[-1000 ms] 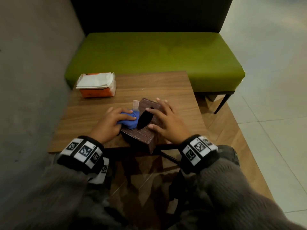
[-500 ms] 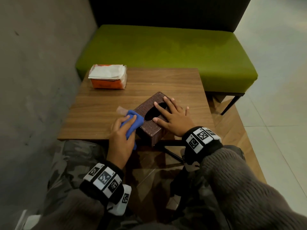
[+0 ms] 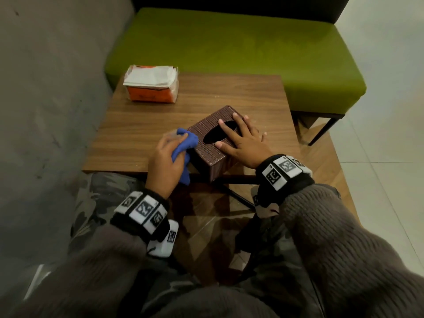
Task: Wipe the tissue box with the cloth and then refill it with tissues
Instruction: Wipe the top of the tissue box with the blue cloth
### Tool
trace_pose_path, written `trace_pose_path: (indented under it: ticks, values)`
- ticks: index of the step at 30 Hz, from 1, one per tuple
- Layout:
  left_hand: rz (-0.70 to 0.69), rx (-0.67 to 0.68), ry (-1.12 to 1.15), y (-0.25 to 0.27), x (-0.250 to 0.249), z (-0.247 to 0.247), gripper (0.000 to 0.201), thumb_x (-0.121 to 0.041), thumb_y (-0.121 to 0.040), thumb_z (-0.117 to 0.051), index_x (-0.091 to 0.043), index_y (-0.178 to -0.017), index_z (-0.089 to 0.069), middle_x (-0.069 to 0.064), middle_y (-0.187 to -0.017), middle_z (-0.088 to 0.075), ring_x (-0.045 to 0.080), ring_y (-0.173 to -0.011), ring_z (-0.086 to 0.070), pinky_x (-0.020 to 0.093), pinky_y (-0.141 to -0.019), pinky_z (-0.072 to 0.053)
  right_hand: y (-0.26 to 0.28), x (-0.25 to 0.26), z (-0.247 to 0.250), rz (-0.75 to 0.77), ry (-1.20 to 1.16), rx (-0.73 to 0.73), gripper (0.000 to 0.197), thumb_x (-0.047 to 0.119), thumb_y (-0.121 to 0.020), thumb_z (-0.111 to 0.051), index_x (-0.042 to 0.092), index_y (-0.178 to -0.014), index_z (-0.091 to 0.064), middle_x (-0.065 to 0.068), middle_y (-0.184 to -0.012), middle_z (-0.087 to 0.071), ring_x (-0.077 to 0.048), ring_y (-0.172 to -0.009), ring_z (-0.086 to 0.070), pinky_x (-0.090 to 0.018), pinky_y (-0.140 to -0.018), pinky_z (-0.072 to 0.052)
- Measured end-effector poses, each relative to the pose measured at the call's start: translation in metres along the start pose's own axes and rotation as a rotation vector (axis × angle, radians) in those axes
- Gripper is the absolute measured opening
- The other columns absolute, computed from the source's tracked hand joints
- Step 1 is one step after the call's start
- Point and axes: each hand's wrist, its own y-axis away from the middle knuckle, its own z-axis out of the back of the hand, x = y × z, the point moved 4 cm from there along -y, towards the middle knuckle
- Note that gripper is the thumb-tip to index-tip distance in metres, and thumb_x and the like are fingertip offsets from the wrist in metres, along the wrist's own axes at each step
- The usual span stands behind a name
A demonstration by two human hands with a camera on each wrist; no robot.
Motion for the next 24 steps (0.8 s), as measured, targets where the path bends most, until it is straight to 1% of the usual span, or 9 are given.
trace_pose_path:
  ticks: [3,6,10,12,14,17,19,21,24]
  values:
    - [0.090,-0.057,-0.031,-0.020,0.005,0.002,0.037,0.004,-0.081,-0.055,-0.002,-0.116,-0.063,0.018,-0.112,-0.059,0.031,-0.105,-0.058,0.022,-0.090,-0.041,0.001,0.001,0.001,-0.013,0.005,-0.001,0.064,0.065,-0.093,-0.035,0.051,-0.149,-0.006,0.012,-0.163,0.013,-0.015,-0.149,0.017,-0.065,-0.114,0.001]
    - [-0.052,0.036,-0.094,0.008,-0.019,-0.007,0.043,0.000,-0.077,-0.055,-0.008,-0.119,-0.063,0.013,-0.114,-0.057,0.028,-0.108,-0.055,0.036,-0.096,-0.044,0.000,0.001,0.001,-0.020,0.020,-0.018,0.064,0.065,-0.093,-0.035,0.051,-0.149,-0.006,0.012,-0.163,0.012,-0.015,-0.149,0.016,-0.066,-0.114,-0.001]
    - [-0.208,0.189,-0.196,0.048,-0.041,-0.014,0.049,0.003,-0.077,-0.060,-0.013,-0.124,-0.059,0.012,-0.120,-0.055,0.026,-0.112,-0.048,0.027,-0.095,-0.036,0.000,0.002,0.001,-0.020,0.017,-0.010,0.065,0.064,-0.094,-0.035,0.050,-0.150,-0.006,0.011,-0.163,0.012,-0.016,-0.149,0.016,-0.066,-0.114,-0.002]
    - [-0.161,0.142,-0.215,0.030,-0.030,-0.008,0.051,0.006,-0.076,-0.058,-0.013,-0.123,-0.060,0.012,-0.120,-0.056,0.028,-0.109,-0.049,0.028,-0.094,-0.038,-0.001,0.002,0.000,-0.019,0.022,-0.001,0.065,0.064,-0.094,-0.035,0.050,-0.150,-0.006,0.010,-0.163,0.012,-0.017,-0.149,0.016,-0.066,-0.114,-0.002]
    - [-0.079,0.050,-0.224,0.006,-0.020,-0.001,0.050,0.007,-0.076,-0.056,-0.012,-0.121,-0.062,0.013,-0.118,-0.057,0.031,-0.106,-0.050,0.036,-0.093,-0.043,-0.001,0.003,0.000,-0.023,0.026,0.000,0.065,0.065,-0.094,-0.034,0.050,-0.150,-0.006,0.010,-0.163,0.012,-0.017,-0.149,0.017,-0.066,-0.114,-0.002]
    - [-0.146,0.129,-0.279,0.010,-0.035,-0.012,0.047,0.007,-0.076,-0.059,-0.011,-0.120,-0.063,0.014,-0.119,-0.056,0.030,-0.108,-0.047,0.032,-0.094,-0.040,-0.001,0.002,0.000,-0.034,0.021,-0.010,0.065,0.065,-0.093,-0.034,0.050,-0.150,-0.005,0.010,-0.163,0.013,-0.016,-0.149,0.017,-0.066,-0.114,-0.002]
    - [-0.277,0.231,-0.329,0.031,-0.049,-0.020,0.048,0.003,-0.076,-0.062,-0.012,-0.121,-0.061,0.014,-0.120,-0.056,0.025,-0.110,-0.041,0.030,-0.093,-0.037,-0.001,0.002,-0.001,-0.032,0.024,-0.010,0.065,0.065,-0.094,-0.034,0.050,-0.150,-0.005,0.010,-0.163,0.013,-0.017,-0.149,0.017,-0.067,-0.114,-0.002]
    - [-0.328,0.278,-0.330,0.035,-0.052,-0.021,0.043,-0.002,-0.078,-0.061,-0.011,-0.120,-0.062,0.013,-0.120,-0.056,0.022,-0.110,-0.040,0.034,-0.092,-0.041,-0.002,0.002,0.000,-0.028,0.031,-0.008,0.065,0.064,-0.094,-0.034,0.050,-0.150,-0.004,0.010,-0.163,0.013,-0.017,-0.149,0.016,-0.067,-0.113,-0.002]
    - [-0.387,0.289,-0.410,0.019,-0.060,-0.023,0.043,-0.019,-0.082,-0.041,-0.010,-0.116,-0.065,0.013,-0.117,-0.060,0.030,-0.102,-0.051,0.039,-0.082,-0.049,-0.001,0.002,0.001,-0.028,0.027,-0.006,0.063,0.062,-0.095,-0.034,0.050,-0.150,-0.006,0.009,-0.163,0.011,-0.018,-0.150,0.015,-0.067,-0.114,-0.002]
